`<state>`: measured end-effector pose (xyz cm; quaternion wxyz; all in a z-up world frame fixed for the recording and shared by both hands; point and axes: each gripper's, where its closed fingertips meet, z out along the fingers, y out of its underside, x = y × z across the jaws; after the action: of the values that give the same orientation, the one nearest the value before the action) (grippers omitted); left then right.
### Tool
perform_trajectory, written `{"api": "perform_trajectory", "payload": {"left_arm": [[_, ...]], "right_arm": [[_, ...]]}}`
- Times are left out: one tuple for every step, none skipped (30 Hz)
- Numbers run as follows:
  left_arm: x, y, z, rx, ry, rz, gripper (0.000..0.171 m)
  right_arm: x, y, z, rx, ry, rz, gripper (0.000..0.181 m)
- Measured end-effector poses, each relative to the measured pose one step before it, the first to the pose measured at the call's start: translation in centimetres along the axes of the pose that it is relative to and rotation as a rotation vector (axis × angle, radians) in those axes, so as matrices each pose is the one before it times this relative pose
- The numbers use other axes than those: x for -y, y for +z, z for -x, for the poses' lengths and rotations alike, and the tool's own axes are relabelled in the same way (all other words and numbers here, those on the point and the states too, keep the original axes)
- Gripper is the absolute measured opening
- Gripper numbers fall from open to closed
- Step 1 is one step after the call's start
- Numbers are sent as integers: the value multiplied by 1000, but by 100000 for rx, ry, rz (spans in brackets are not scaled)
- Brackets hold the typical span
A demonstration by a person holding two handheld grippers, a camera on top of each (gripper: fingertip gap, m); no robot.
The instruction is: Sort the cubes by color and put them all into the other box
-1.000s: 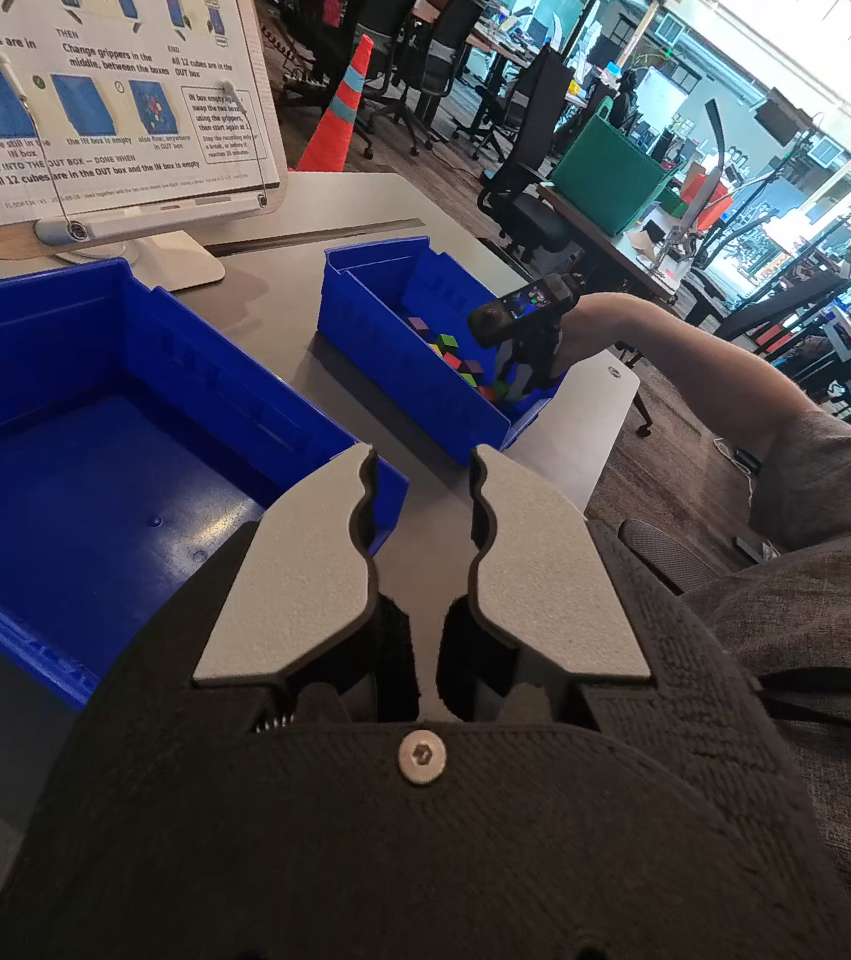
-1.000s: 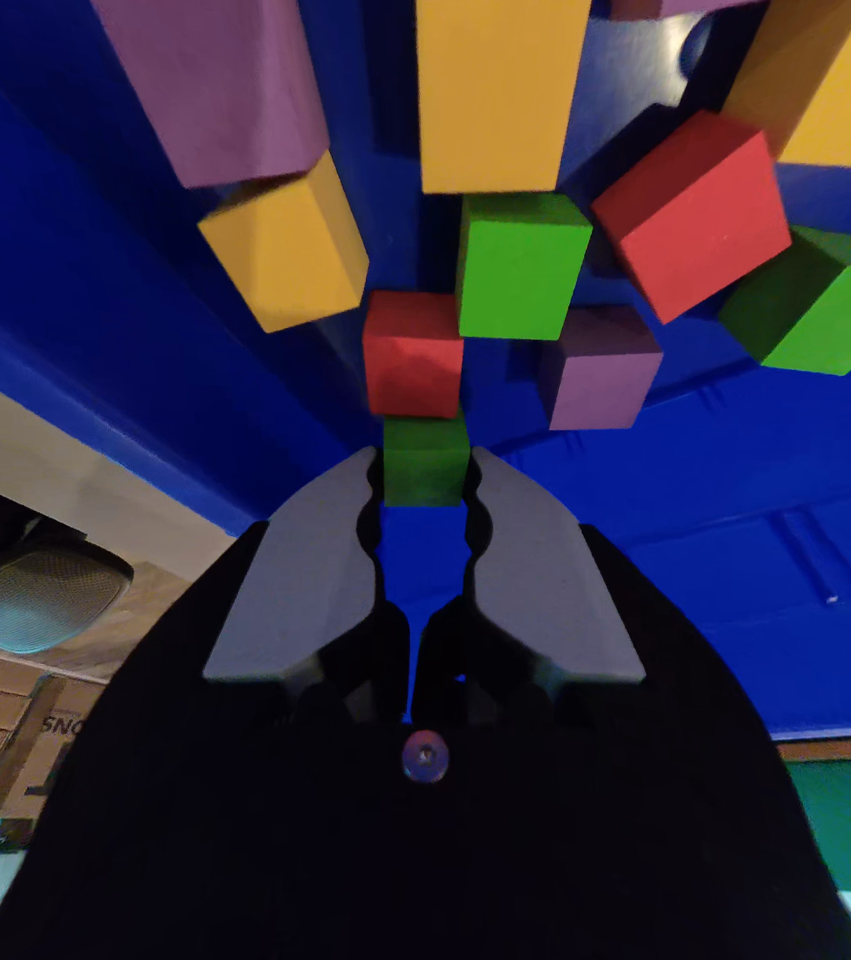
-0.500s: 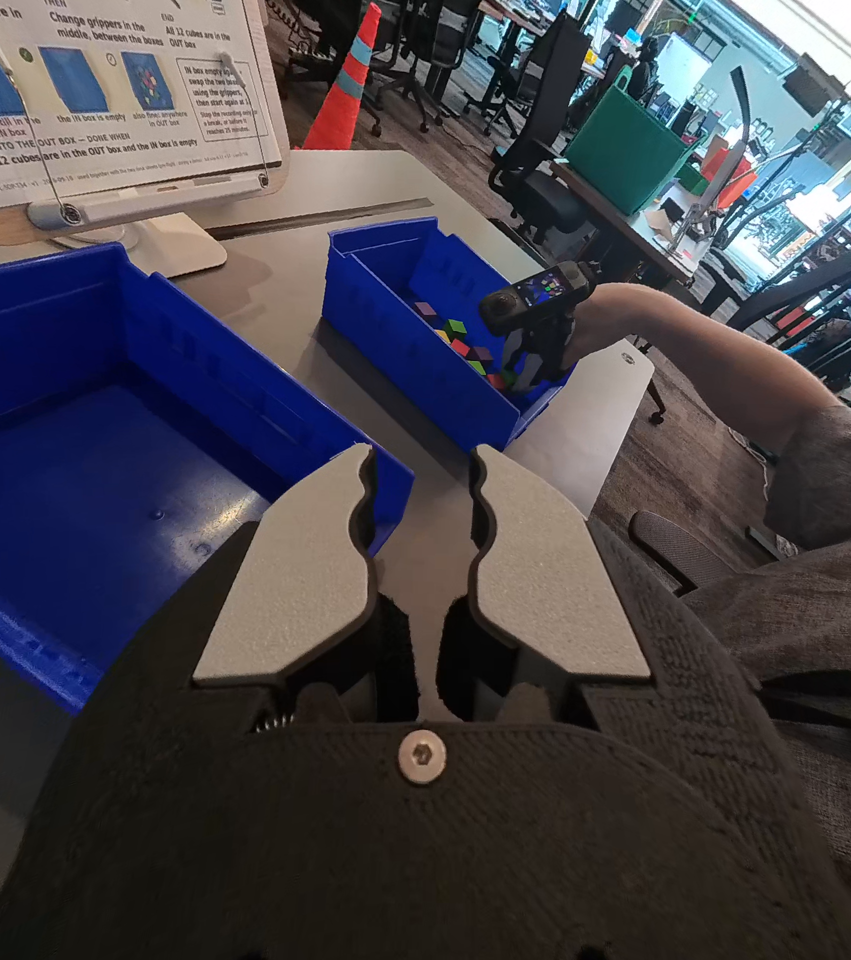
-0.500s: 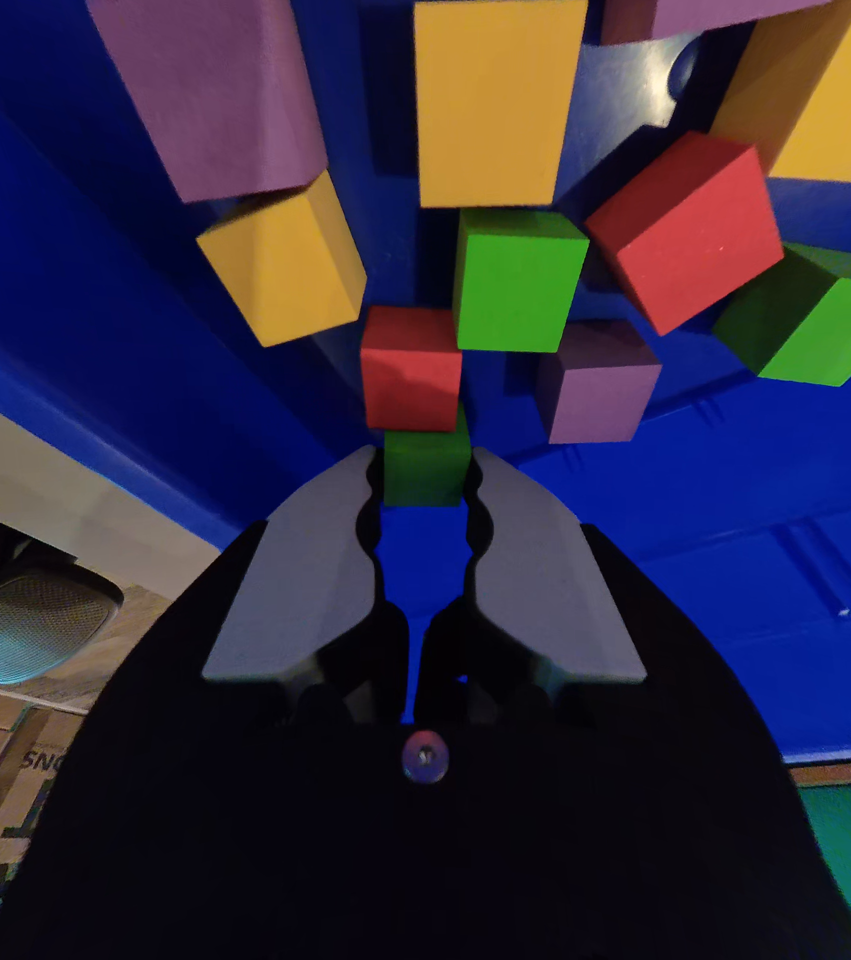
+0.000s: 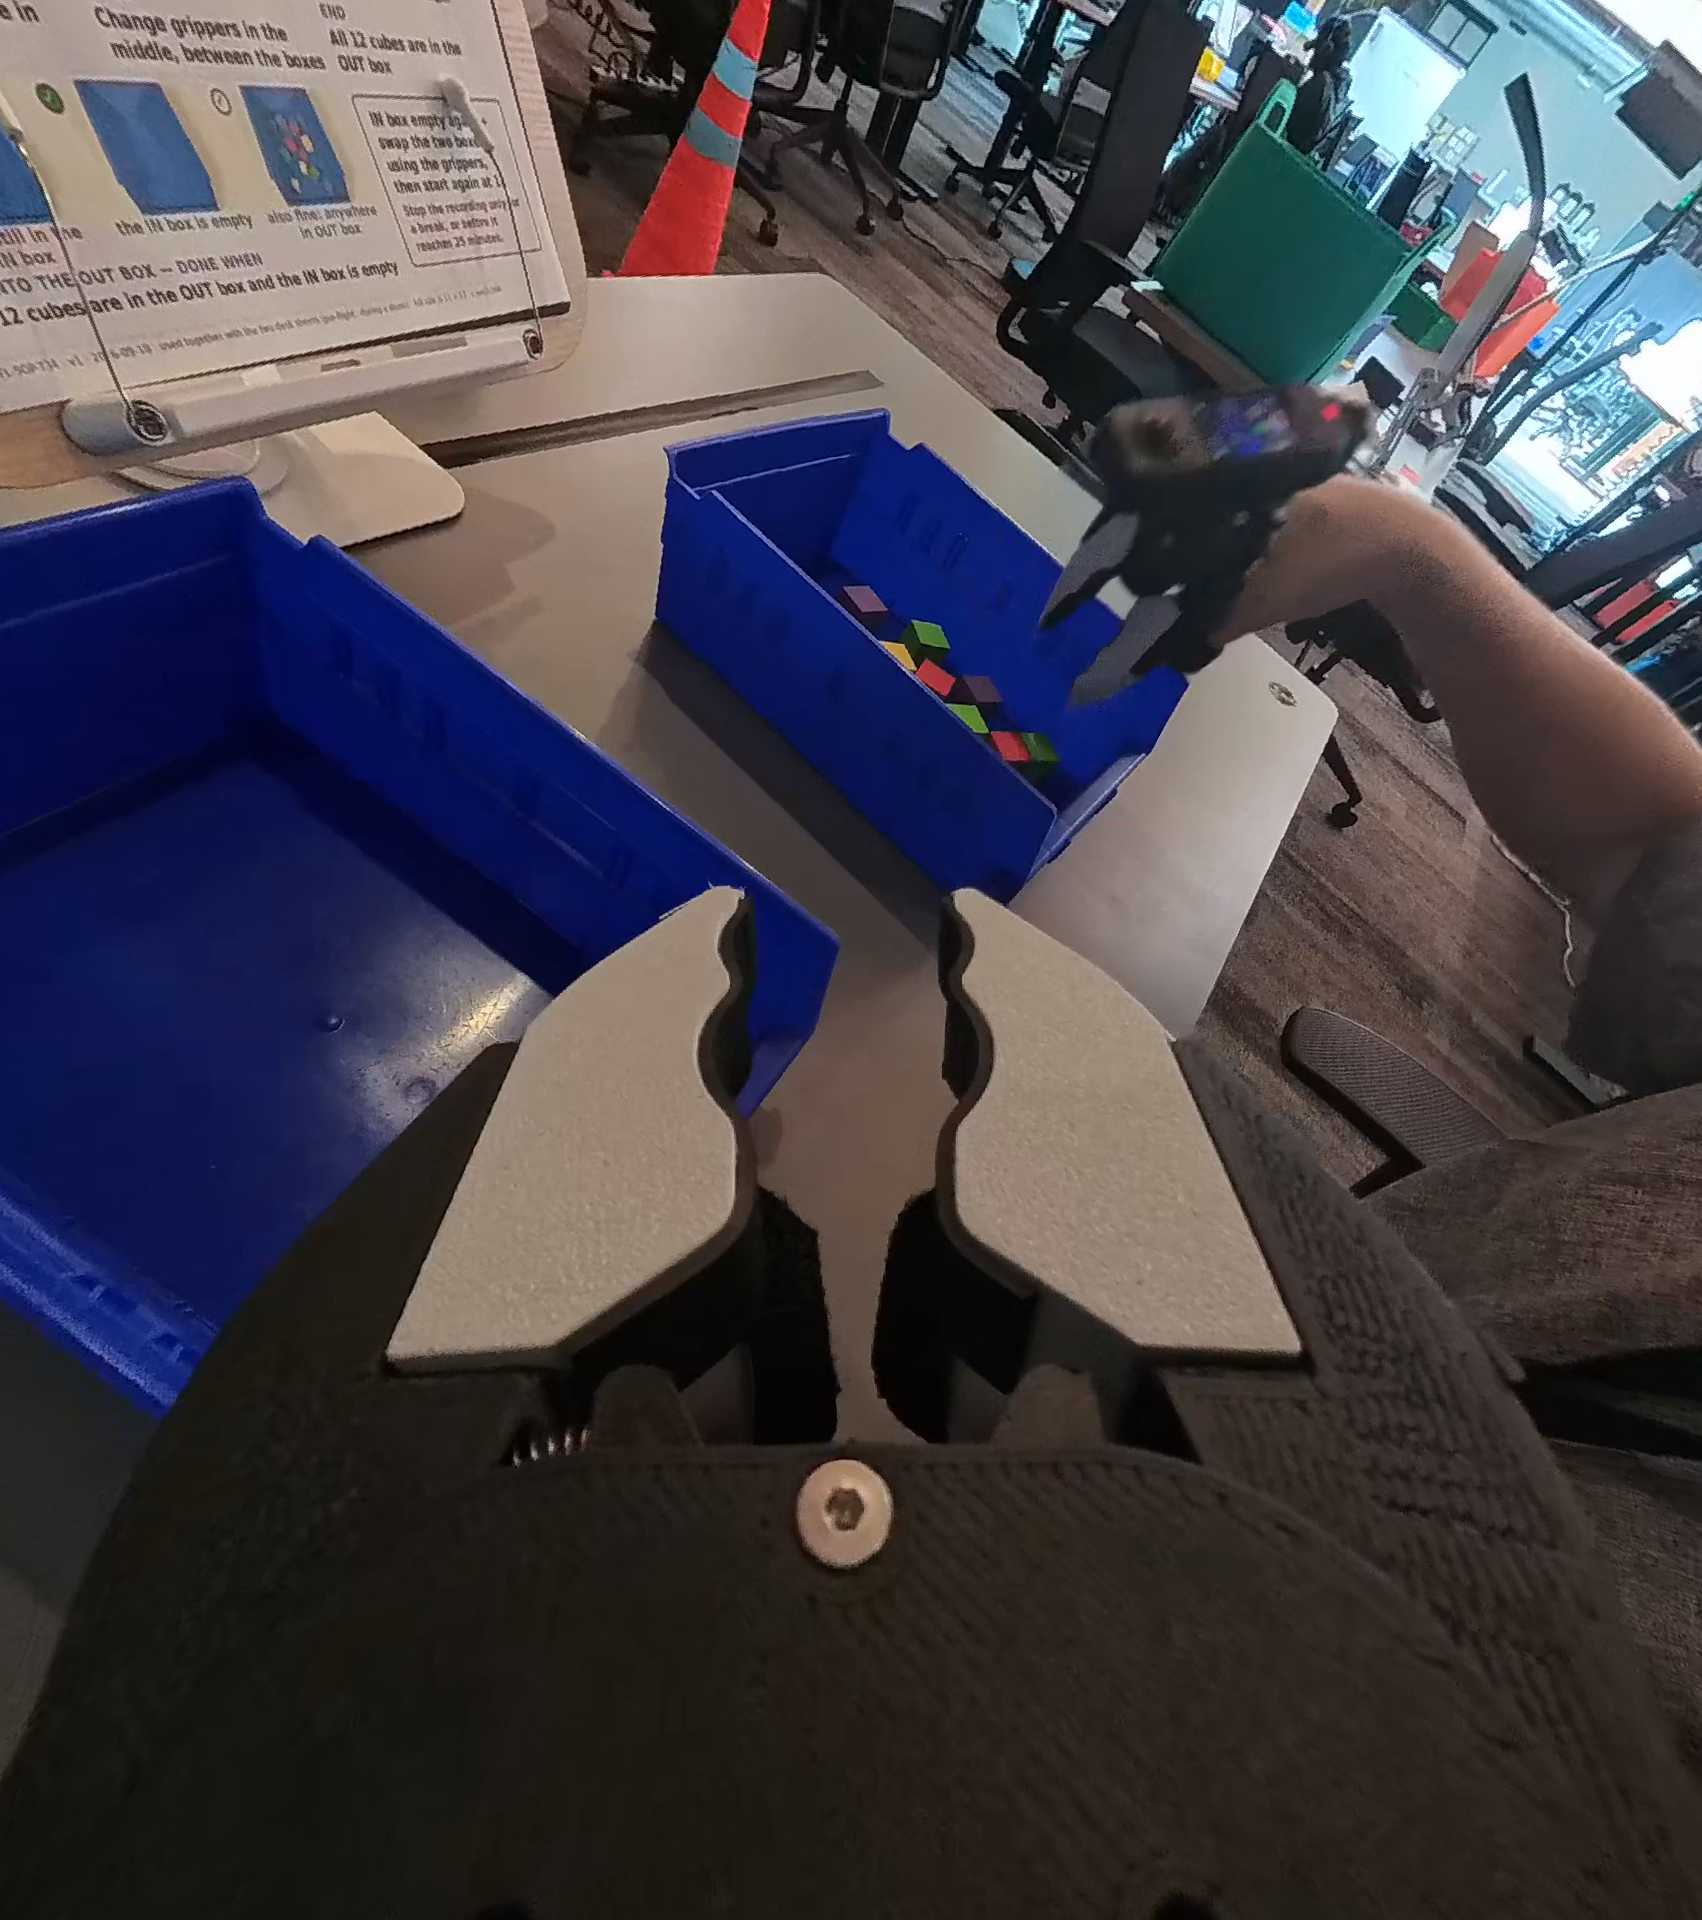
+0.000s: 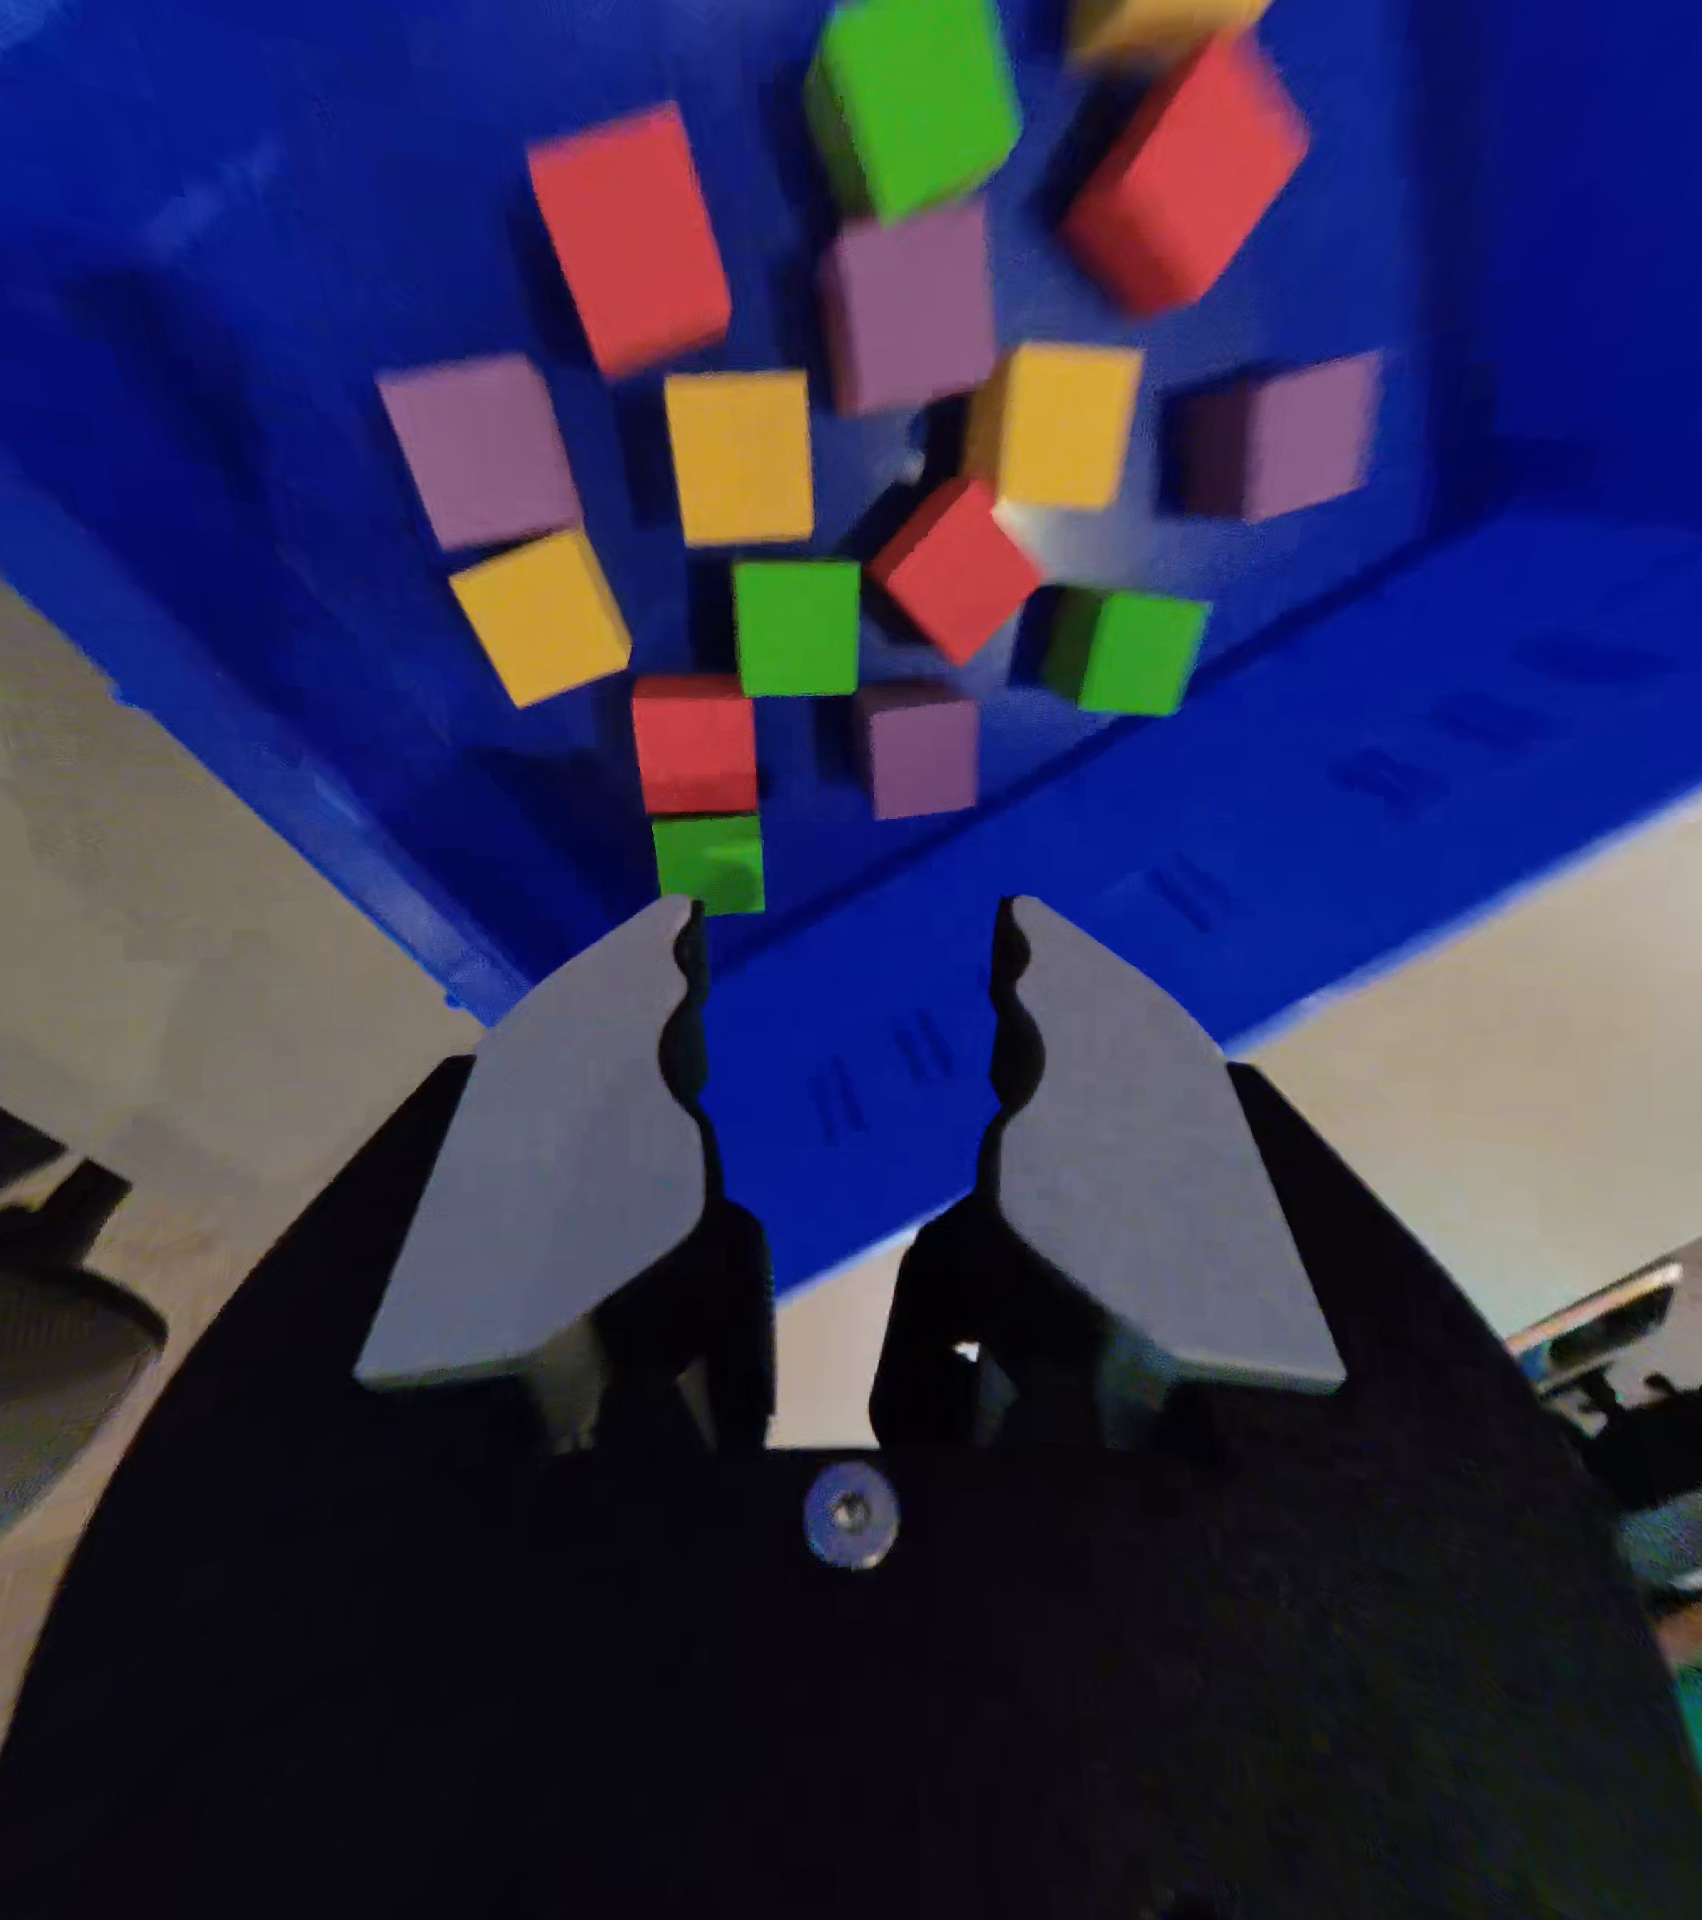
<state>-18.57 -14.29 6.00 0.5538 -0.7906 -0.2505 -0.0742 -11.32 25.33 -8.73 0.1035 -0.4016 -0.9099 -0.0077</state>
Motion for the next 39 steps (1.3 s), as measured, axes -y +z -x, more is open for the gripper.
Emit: {"api": "perform_trajectory", "payload": {"left_arm": [[21, 19, 12, 138, 55, -60, 35], [63, 3, 1, 31, 99, -433, 34], [107, -15, 31, 46, 15, -671, 34], [118, -11, 69, 86, -96, -810, 35], [123, 7, 62, 20, -207, -858, 35], [114, 33, 35, -96, -295, -790, 35], [93, 56, -15, -192, -174, -590, 35], [79, 71, -75, -107, 186, -491, 35], [130, 72, -100, 164, 609, -712, 35], [227, 57, -129, 394, 1049, -1304, 34], [331, 49, -172, 425, 1389, -2026, 34], [408, 55, -195, 429, 1417, -2560, 34], [379, 55, -169, 607, 1119, -2756, 33], [337, 54, -96, 948, 647, -2805, 32], [313, 42, 6, 1234, 258, -3042, 30], [272, 36, 85, 1266, -5, -3212, 29], [219, 43, 164, 1137, -377, -3151, 29], [78, 48, 149, 720, -805, -2707, 29], [-73, 63, 75, 108, -1028, -1950, 29], [-147, -28, -5, -33, -880, -1645, 29], [-28, -206, 43, 1186, -69, -2662, 27], [21, -372, 131, 3042, 1399, -3248, 24], [-19, -491, 350, 5447, 2494, -2655, 21], [38, -534, 534, 7353, 2976, -2632, 21], [78, -524, 501, 7197, 3605, -2981, 23], [15, -469, 430, 6672, 3479, -2904, 32], [-23, -402, 181, 4474, 3297, -2739, 39], [-86, -297, -44, 2505, 2833, -2488, 44], [-191, -188, -178, 1064, 1621, -1761, 54], [-316, -55, -258, 8, 161, -527, 60], [-461, 12, -288, -612, -965, 618, 69], [-577, -20, -284, -960, -1310, 1189, 78], [-618, -144, -142, -136, -908, 1124, 81], [-571, -261, -6, 771, -203, 473, 85], [-530, -361, 134, 1553, 533, 281, 90], [-464, -433, 337, 2578, 913, 366, 95], [-306, -459, 435, 2780, 1060, 135, 99], [-150, -457, 492, 2758, 746, 81, 103], [-43, -447, 430, 1911, 444, 79, 105]], "right_arm": [[643, -1308, -277, -3933, 166, -7354, 52], [566, -1229, -313, -4835, 284, -6604, 52], [503, -1123, -300, -5031, 813, -5855, 52], [513, -1024, -142, -4479, 502, -5901, 52], [502, -894, 37, -3686, 438, -5811, 52], [463, -815, -86, -4892, 888, -5573, 52], [388, -768, -70, -5152, 940, -5251, 52], [312, -711, 203, -3679, 929, -5035, 51], [326, -651, 115, -4343, 1856, -5140, 51], [349, -597, 164, -4240, 2828, -5741, 50], [379, -541, 450, -2780, 4231, -6566, 47], [420, -434, 679, -1885, 7049, -7696, 42], [294, -303, 1090, 368, 8281, -8081, 40], [-72, -186, 1146, 743, 7309, -6533, 38], [-528, -75, 702, -1500, 4466, -3485, 38], [-752, -59, 180, -3889, 1134, -948, 39], [-519, -83, 38, -3634, 578, -1767, 40], [-308, -100, 126, -1659, 1729, -2597, 41], [-373, -68, 96, -384, 1821, -1008, 44], [-418, -51, -177, -1137, 2244, -17, 47], [-269, -61, -187, -599, 2871, -1148, 49], [-185, -42, -35, 805, 3869, -1509, 51], [-85, -61, -80, 724, 4440, -1430, 52], [15, -115, -225, -331, 3177, -1562, 53], [156, -183, -434, -1866, 2089, -2066, 53], [258, -250, -528, -2666, 2778, -2702, 53], [137, -233, -137, -302, 1676, -1600, 52], [-149, -227, -293, -1606, 456, 825, 52], [-129, -291, -356, -2294, 1002, 393, 53], [-5, -341, 63, 365, 1620, -1341, 52], [-158, -328, 202, 911, 1099, -629, 52], [-405, -283, 93, -305, -288, 774, 52], [-477, -253, 148, -48, -1417, 1097, 52], [-451, -271, 274, 645, -1680, 720, 50], [-441, -292, 238, 178, -1446, 545, 48], [-361, -301, 233, -144, -1275, -16, 46], [-226, -282, 318, -45, -658, -561, 43], [-84, -217, 487, 352, -458, -768, 42], [-54, -118, 669, 780, -1313, -357, 40]]}}
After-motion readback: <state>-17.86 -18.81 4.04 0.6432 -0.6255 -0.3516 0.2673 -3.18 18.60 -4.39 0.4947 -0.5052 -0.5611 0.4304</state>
